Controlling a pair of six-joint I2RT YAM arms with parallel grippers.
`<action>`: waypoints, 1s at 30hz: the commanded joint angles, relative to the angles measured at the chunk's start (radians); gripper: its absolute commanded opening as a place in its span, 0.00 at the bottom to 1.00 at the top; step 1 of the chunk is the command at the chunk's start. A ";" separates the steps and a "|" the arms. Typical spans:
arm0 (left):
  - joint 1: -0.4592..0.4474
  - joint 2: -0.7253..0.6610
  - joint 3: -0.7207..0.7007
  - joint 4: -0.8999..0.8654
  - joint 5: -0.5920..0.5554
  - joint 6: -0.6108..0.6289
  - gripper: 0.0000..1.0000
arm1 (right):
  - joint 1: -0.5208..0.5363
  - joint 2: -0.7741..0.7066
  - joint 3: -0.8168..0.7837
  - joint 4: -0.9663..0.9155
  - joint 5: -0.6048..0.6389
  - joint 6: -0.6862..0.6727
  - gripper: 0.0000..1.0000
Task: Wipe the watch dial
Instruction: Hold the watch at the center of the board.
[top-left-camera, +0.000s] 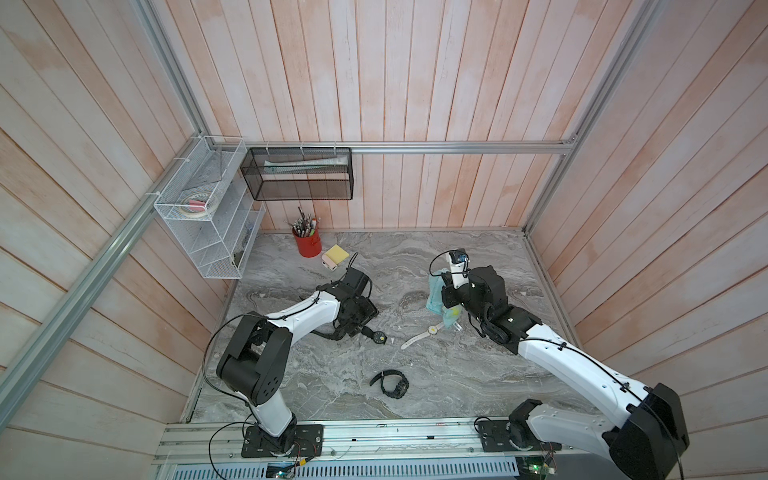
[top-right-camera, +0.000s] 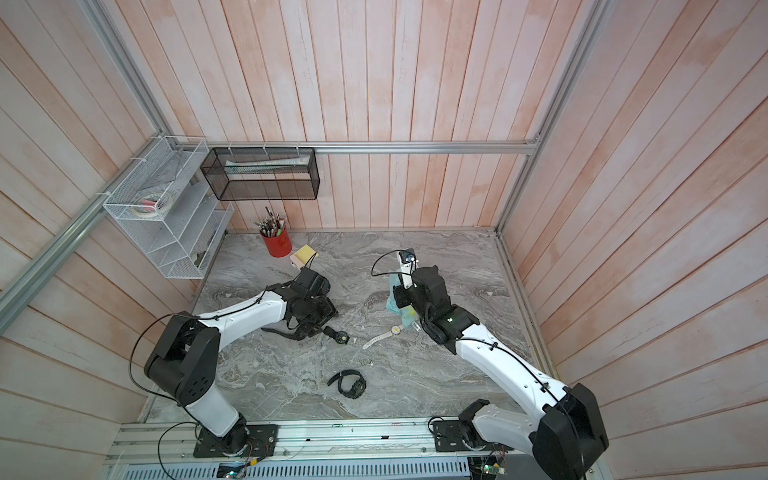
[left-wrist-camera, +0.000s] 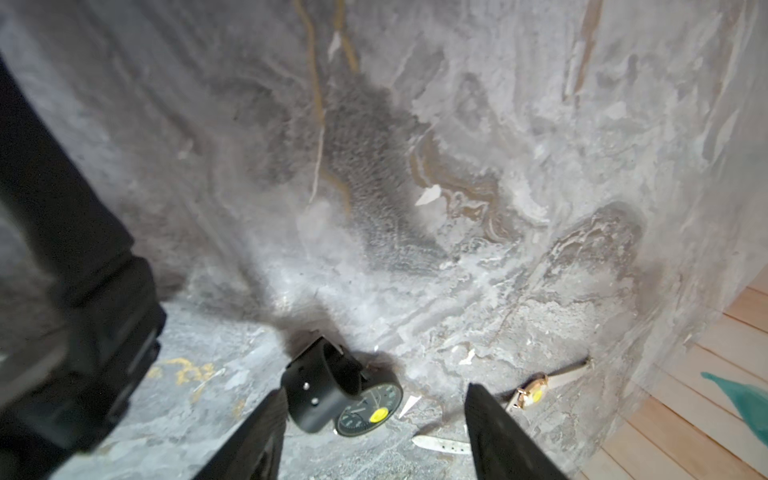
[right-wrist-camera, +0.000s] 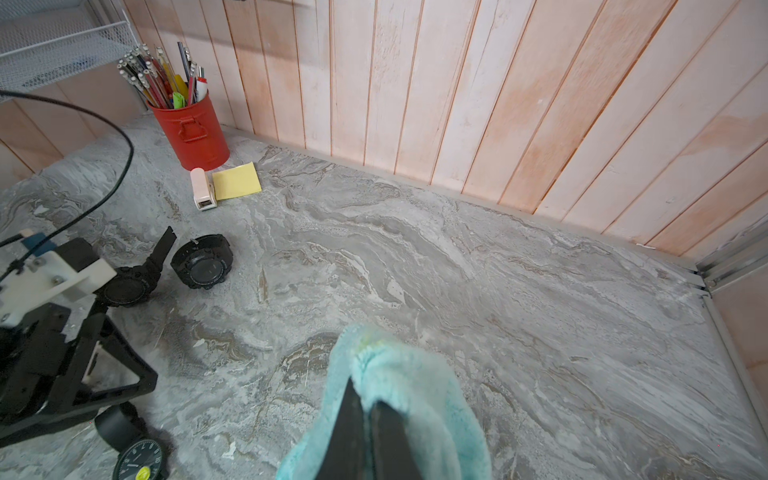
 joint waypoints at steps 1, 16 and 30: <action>0.018 0.016 0.044 -0.100 -0.016 0.180 0.69 | -0.004 0.008 0.004 -0.009 -0.023 -0.020 0.00; 0.032 0.099 0.090 -0.142 0.034 0.621 0.64 | -0.005 -0.011 -0.004 -0.022 -0.018 0.006 0.00; 0.035 0.129 0.089 -0.161 0.020 0.759 0.59 | -0.004 -0.006 -0.003 -0.030 -0.016 0.023 0.00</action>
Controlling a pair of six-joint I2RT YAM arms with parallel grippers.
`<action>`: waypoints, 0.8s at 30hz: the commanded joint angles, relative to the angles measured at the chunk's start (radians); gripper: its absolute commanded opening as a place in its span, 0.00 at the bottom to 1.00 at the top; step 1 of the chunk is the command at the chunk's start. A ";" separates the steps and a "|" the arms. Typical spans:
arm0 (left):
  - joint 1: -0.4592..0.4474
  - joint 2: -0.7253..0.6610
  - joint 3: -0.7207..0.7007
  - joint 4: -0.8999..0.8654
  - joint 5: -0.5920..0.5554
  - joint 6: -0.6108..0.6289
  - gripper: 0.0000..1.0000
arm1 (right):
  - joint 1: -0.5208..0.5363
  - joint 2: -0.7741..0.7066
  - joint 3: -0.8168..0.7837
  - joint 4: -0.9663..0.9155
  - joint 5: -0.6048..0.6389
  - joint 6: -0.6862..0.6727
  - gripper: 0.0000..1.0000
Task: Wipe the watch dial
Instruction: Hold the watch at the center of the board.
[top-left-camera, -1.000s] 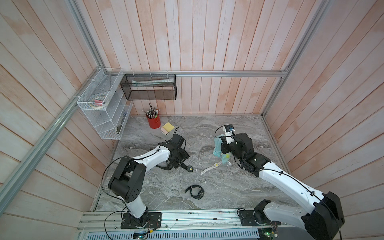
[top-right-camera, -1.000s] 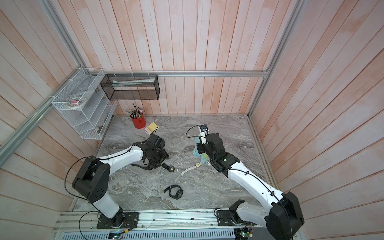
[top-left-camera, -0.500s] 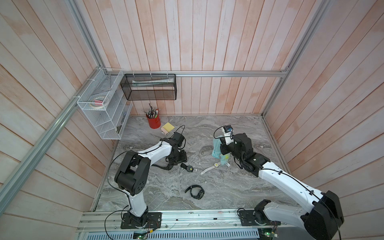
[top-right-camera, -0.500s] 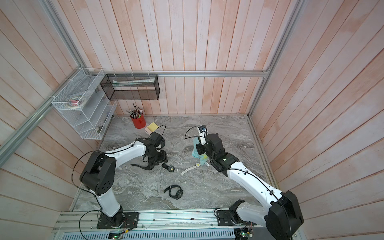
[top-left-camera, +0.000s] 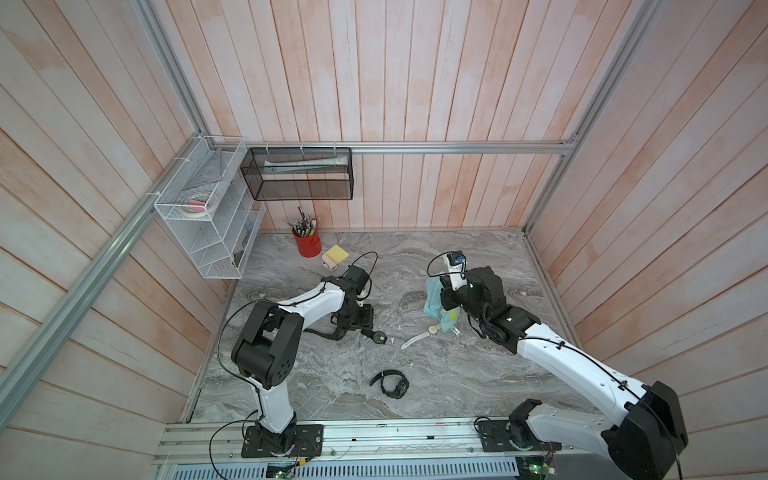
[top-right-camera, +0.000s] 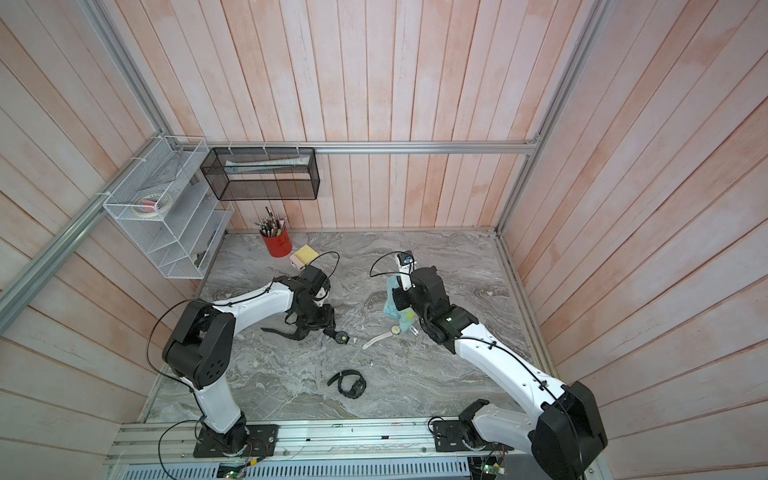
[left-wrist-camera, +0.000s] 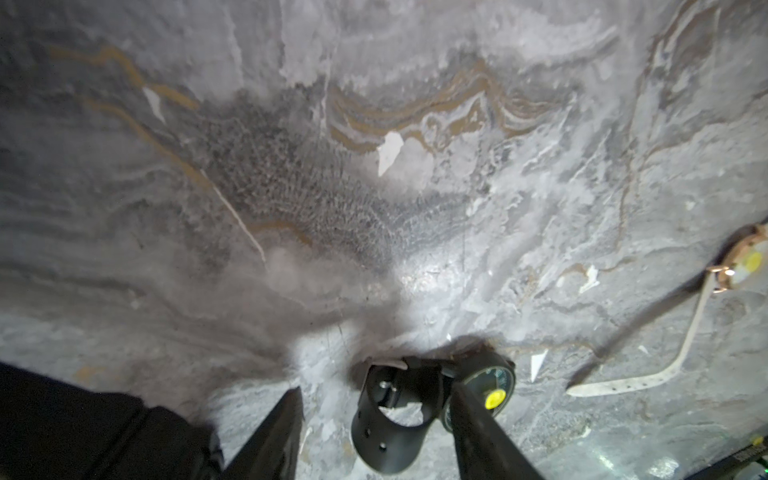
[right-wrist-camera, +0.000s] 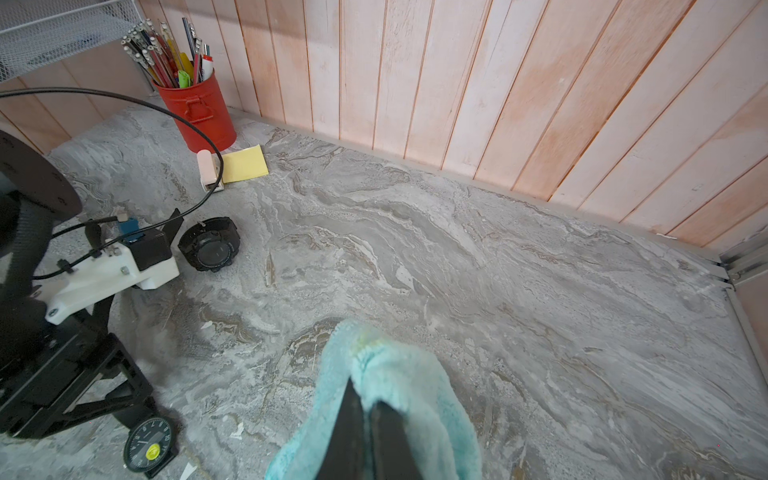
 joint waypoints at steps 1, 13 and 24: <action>0.006 0.020 0.016 -0.026 -0.012 0.068 0.58 | -0.004 -0.008 -0.003 -0.001 0.004 0.015 0.00; -0.015 0.056 0.037 -0.052 -0.035 0.088 0.44 | -0.005 -0.006 -0.011 0.002 -0.001 0.020 0.00; -0.027 0.012 -0.004 -0.026 -0.002 0.031 0.51 | 0.011 -0.003 -0.028 -0.007 -0.057 0.004 0.00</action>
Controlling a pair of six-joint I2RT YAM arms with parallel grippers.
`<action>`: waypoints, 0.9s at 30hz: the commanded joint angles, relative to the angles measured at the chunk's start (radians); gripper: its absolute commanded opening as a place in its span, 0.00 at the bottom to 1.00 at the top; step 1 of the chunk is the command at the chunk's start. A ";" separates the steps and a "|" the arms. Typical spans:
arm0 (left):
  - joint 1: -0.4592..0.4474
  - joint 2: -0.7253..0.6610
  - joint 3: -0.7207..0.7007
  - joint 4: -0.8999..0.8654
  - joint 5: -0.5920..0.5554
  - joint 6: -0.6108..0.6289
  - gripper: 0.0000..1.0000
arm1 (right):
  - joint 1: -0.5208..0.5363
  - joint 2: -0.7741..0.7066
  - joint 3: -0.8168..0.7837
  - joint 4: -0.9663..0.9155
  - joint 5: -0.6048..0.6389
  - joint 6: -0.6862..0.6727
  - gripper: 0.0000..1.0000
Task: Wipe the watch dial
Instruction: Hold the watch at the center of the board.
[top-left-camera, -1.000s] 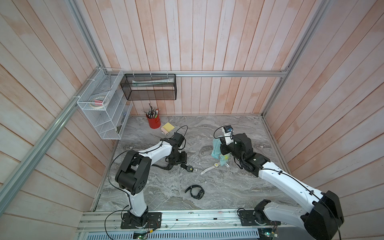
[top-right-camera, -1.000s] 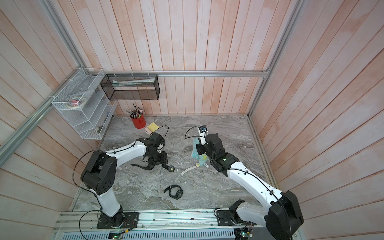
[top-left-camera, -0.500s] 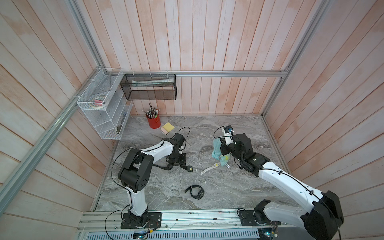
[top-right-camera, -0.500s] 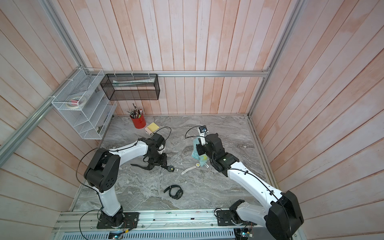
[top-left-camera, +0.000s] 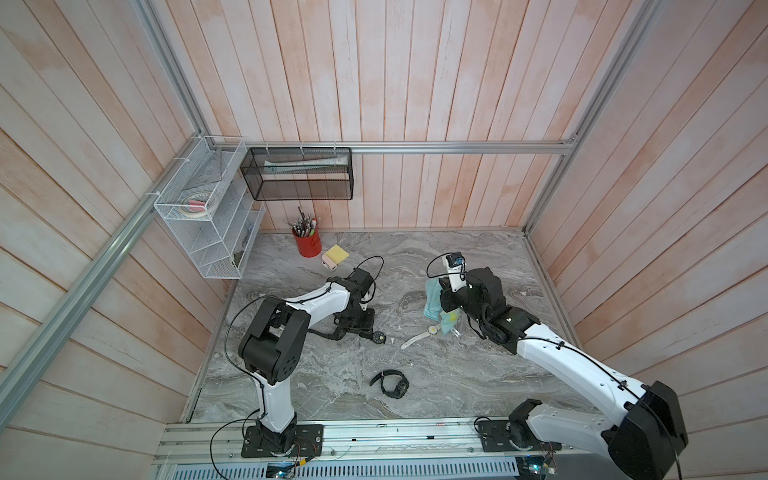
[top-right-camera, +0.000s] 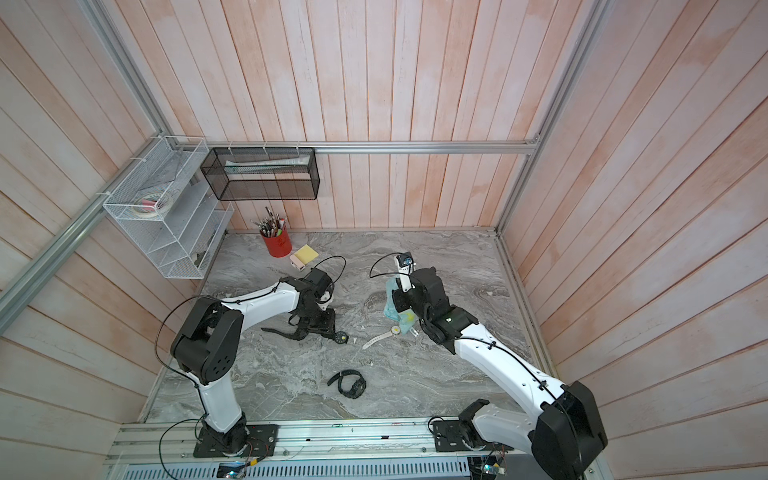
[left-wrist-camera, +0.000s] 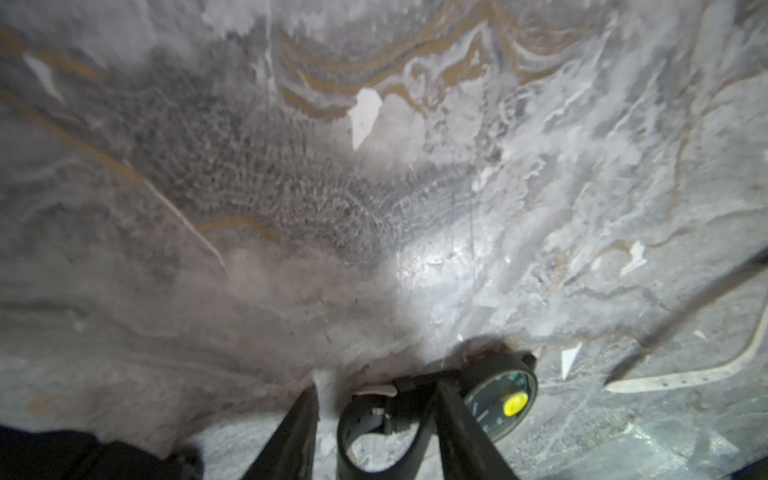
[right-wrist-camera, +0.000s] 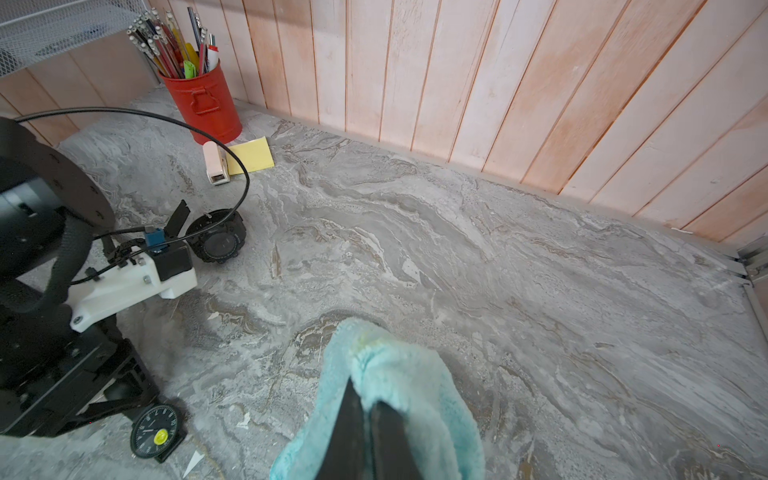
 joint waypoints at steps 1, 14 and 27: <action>-0.002 -0.034 -0.024 0.007 0.023 -0.027 0.51 | 0.015 0.002 -0.018 0.003 -0.031 -0.005 0.00; 0.000 -0.080 -0.078 0.015 0.012 -0.032 0.53 | 0.081 0.058 -0.019 0.003 -0.054 -0.055 0.00; 0.001 -0.022 -0.062 0.022 0.027 -0.008 0.45 | 0.149 0.077 -0.024 0.015 -0.134 -0.166 0.00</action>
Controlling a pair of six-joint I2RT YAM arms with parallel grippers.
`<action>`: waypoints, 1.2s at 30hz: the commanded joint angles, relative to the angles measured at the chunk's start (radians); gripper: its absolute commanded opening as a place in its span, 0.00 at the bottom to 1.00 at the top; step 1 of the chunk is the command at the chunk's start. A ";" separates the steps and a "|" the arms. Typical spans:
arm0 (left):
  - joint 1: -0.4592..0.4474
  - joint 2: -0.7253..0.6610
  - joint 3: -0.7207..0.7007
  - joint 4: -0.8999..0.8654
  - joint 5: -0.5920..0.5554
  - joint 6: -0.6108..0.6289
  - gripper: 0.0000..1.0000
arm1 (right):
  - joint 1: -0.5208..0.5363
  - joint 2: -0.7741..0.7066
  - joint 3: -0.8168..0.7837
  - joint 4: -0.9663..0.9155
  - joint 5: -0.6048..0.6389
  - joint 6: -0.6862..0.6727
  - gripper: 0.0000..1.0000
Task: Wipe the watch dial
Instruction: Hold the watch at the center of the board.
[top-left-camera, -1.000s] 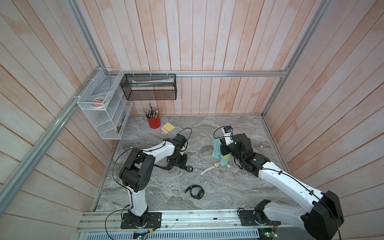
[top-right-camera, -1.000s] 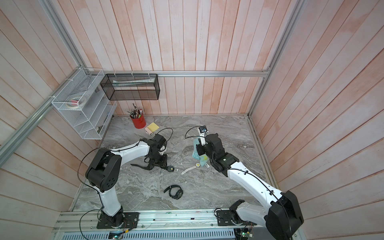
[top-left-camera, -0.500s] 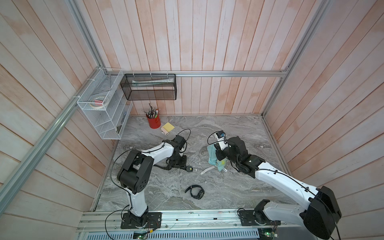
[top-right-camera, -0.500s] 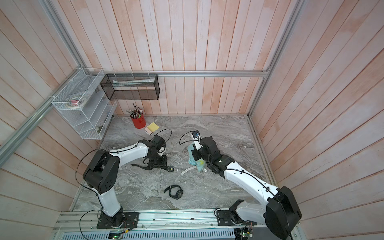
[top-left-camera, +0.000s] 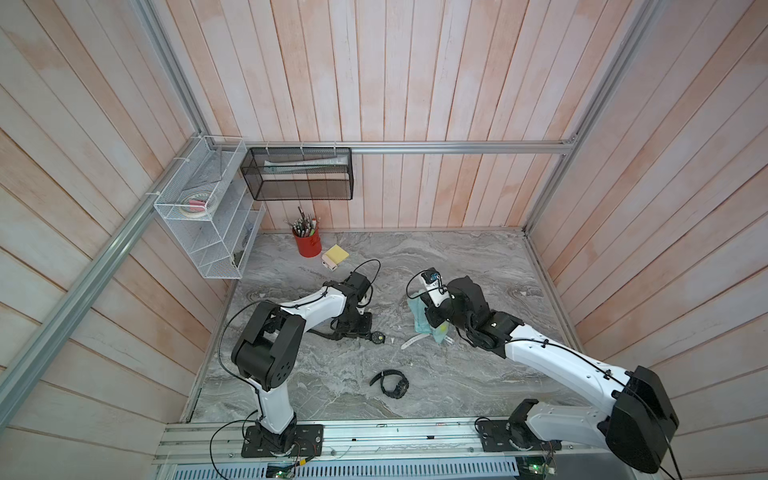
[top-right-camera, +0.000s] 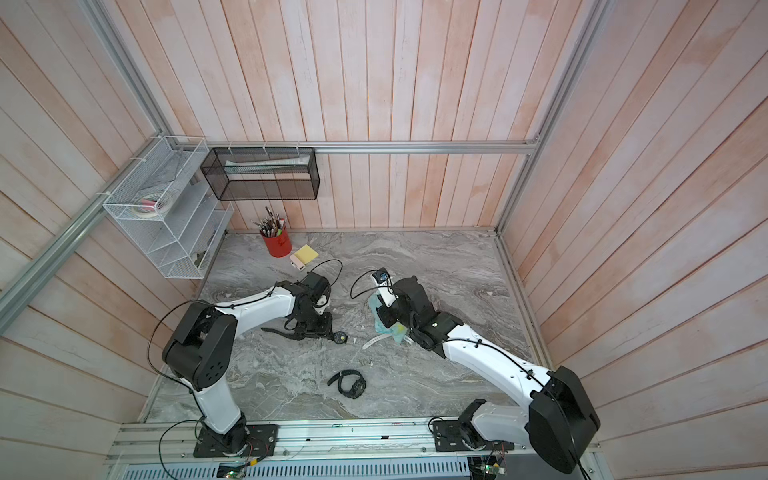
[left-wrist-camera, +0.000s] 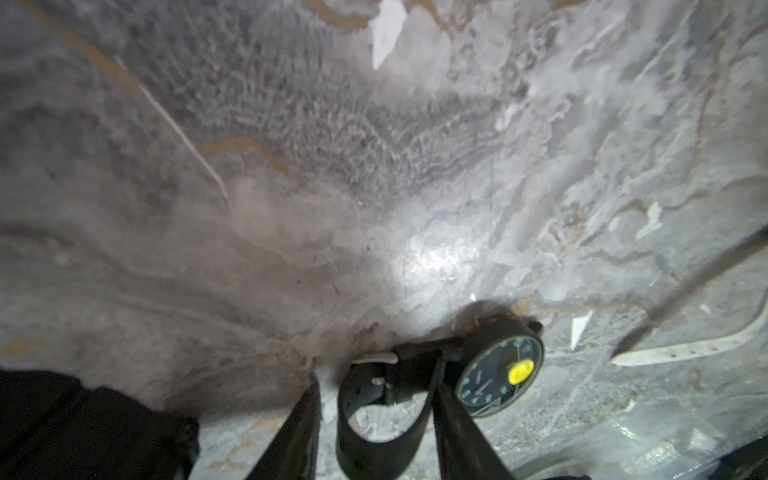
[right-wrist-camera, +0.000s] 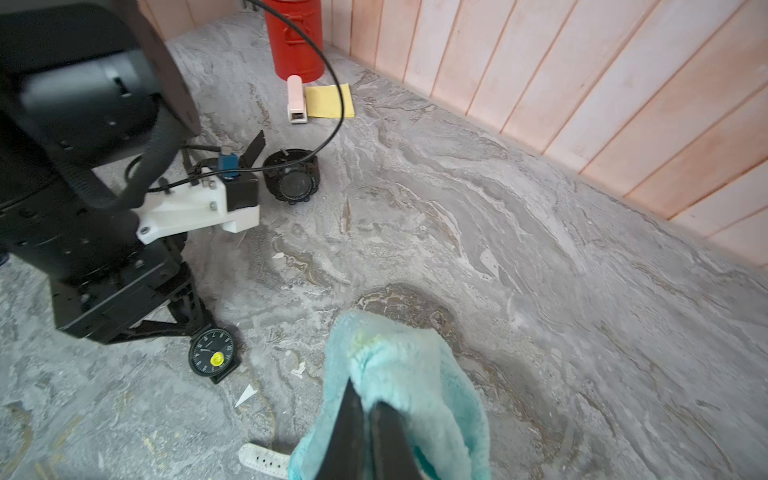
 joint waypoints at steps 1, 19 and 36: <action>0.001 0.027 0.008 0.009 0.010 0.011 0.44 | 0.030 0.027 0.001 0.007 -0.047 -0.060 0.00; 0.001 0.036 -0.010 0.048 0.075 -0.012 0.26 | 0.132 0.211 -0.009 0.068 -0.139 -0.203 0.00; 0.005 0.037 -0.021 0.059 0.120 -0.029 0.20 | 0.165 0.379 0.065 0.116 -0.212 -0.220 0.00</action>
